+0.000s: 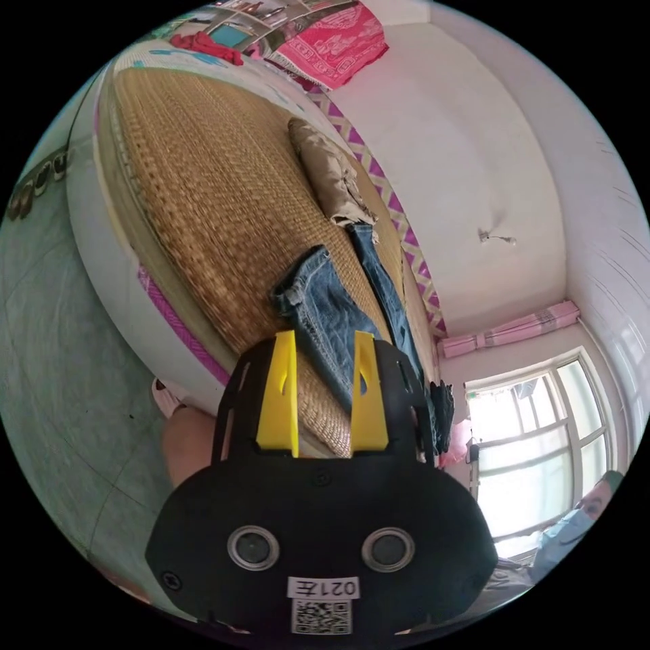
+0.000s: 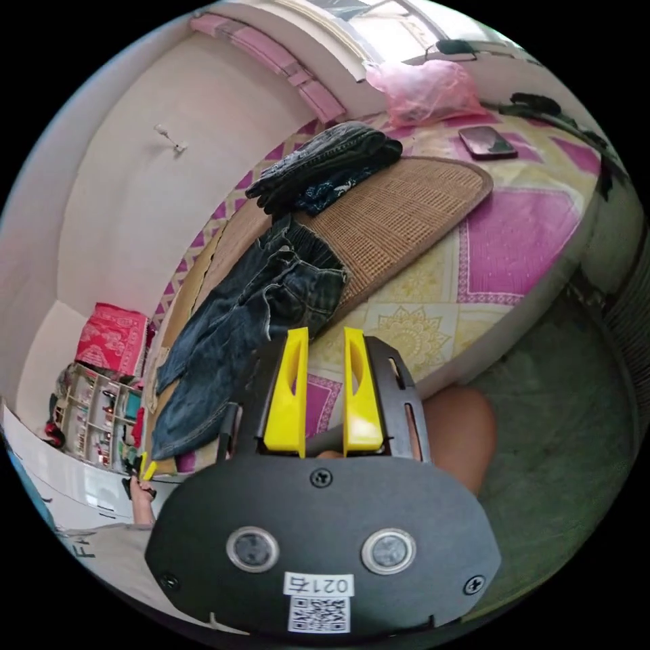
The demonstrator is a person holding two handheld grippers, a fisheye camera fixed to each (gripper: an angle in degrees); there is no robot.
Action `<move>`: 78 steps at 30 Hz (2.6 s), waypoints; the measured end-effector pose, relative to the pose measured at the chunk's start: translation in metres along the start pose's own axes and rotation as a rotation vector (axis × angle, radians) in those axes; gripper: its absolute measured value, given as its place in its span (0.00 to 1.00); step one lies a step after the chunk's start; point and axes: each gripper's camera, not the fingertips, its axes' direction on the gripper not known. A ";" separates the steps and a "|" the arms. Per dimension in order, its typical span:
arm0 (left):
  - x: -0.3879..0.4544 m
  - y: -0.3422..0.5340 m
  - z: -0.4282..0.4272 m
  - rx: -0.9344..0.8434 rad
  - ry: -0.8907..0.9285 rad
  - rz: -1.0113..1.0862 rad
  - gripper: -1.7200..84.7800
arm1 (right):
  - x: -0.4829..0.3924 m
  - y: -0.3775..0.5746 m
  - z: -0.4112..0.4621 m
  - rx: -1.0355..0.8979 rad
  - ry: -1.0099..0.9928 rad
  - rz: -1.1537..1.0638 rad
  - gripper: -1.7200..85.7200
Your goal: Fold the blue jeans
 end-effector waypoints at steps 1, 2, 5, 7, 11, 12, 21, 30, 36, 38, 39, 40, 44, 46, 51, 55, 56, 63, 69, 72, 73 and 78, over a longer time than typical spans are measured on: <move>0.001 0.001 0.003 0.000 -0.012 0.006 0.15 | 0.010 0.002 0.005 -0.011 -0.035 0.036 0.12; 0.002 0.003 0.007 -0.001 -0.025 0.015 0.15 | 0.015 0.003 0.007 -0.016 -0.060 0.057 0.12; -0.005 0.008 0.013 -0.003 -0.025 0.010 0.14 | 0.045 0.008 0.024 -0.063 -0.202 0.176 0.12; -0.013 0.011 0.017 0.001 -0.025 0.001 0.12 | 0.068 0.011 0.038 -0.078 -0.284 0.249 0.12; -0.023 0.017 0.028 0.002 -0.036 0.001 0.10 | 0.090 0.010 0.050 -0.038 -0.329 0.288 0.11; -0.025 0.018 0.032 -0.001 -0.041 0.006 0.10 | 0.093 0.007 0.052 -0.031 -0.326 0.280 0.10; -0.051 0.032 0.053 -0.005 0.017 -0.025 0.01 | 0.112 0.004 0.061 -0.027 -0.341 0.240 0.02; 0.045 -0.011 0.065 -0.039 0.032 0.173 0.01 | 0.109 -0.062 0.083 -0.106 -0.563 0.225 0.02; 0.170 -0.119 0.155 -0.115 -0.102 0.324 0.01 | 0.067 -0.168 0.142 -0.143 -0.623 0.163 0.02; 0.201 -0.155 0.205 -0.155 -0.175 0.345 0.01 | 0.057 -0.202 0.175 -0.159 -0.588 0.162 0.02; 0.216 -0.177 0.241 -0.180 -0.223 0.346 0.01 | 0.053 -0.223 0.201 -0.170 -0.571 0.173 0.02; 0.221 -0.187 0.260 -0.196 -0.245 0.350 0.01 | 0.050 -0.243 0.228 -0.178 -0.537 0.178 0.02; 0.215 -0.238 0.380 -0.239 -0.271 0.211 0.01 | 0.061 -0.282 0.309 -0.217 -0.399 0.233 0.02; 0.195 -0.244 0.418 -0.254 -0.239 0.124 0.01 | 0.080 -0.288 0.351 -0.250 -0.388 0.279 0.02; 0.153 -0.242 0.465 -0.291 -0.218 0.101 0.03 | 0.091 -0.288 0.352 -0.215 -0.497 0.234 0.04; 0.150 -0.235 0.443 -0.286 -0.193 0.197 0.08 | 0.070 -0.280 0.306 -0.153 -0.571 0.034 0.07; 0.152 -0.229 0.426 -0.253 -0.197 0.240 0.09 | 0.062 -0.277 0.301 -0.158 -0.571 -0.008 0.07; 0.152 -0.158 0.408 -0.280 -0.260 0.376 0.10 | -0.070 -0.210 0.301 -0.314 -0.642 -0.469 0.03; 0.160 -0.146 0.437 -0.137 -0.473 0.437 0.11 | -0.142 -0.166 0.330 -0.434 -0.610 -0.656 0.02; 0.184 -0.142 0.464 -0.139 -0.467 0.658 0.09 | -0.151 -0.159 0.336 -0.469 -0.635 -0.646 0.02; 0.188 -0.142 0.469 -0.154 -0.473 0.691 0.08 | -0.153 -0.158 0.337 -0.482 -0.646 -0.640 0.01; 0.215 -0.142 0.470 -0.207 -0.448 0.759 0.01 | -0.148 -0.160 0.336 -0.502 -0.643 -0.628 0.01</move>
